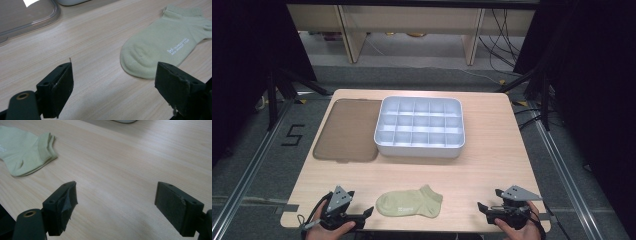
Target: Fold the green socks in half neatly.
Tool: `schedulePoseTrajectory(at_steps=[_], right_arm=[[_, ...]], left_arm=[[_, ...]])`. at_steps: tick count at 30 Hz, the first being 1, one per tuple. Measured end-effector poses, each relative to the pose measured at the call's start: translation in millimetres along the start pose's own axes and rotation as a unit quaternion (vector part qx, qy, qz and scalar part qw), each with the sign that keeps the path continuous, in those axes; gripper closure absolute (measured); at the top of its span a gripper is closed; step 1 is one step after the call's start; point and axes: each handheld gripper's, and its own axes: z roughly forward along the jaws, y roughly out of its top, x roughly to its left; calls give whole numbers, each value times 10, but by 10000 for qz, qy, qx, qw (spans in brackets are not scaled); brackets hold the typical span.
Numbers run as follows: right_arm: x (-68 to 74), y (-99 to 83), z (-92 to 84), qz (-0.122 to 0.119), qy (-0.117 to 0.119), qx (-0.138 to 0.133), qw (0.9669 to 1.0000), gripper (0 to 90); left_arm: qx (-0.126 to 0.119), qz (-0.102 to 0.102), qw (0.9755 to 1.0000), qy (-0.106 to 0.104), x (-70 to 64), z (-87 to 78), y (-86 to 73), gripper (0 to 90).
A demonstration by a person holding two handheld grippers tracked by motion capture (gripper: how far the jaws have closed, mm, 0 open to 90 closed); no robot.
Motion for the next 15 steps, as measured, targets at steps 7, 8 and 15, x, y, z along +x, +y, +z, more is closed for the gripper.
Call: schedulePoseTrajectory(at_steps=[7, 8, 15], right_arm=[[34, 16, 9, -134, 60, -36, 9999, 234], [69, 16, 12, 29, 119, -31, 9999, 242], [143, 94, 77, -222, 313, -109, 9992, 309]], left_arm=[[44, -9, 10000, -76, -16, 15, 6, 151], [38, 0, 10000, -82, -13, 13, 4, 152], [42, -53, 9999, -108, -9, 18, 6, 151]])
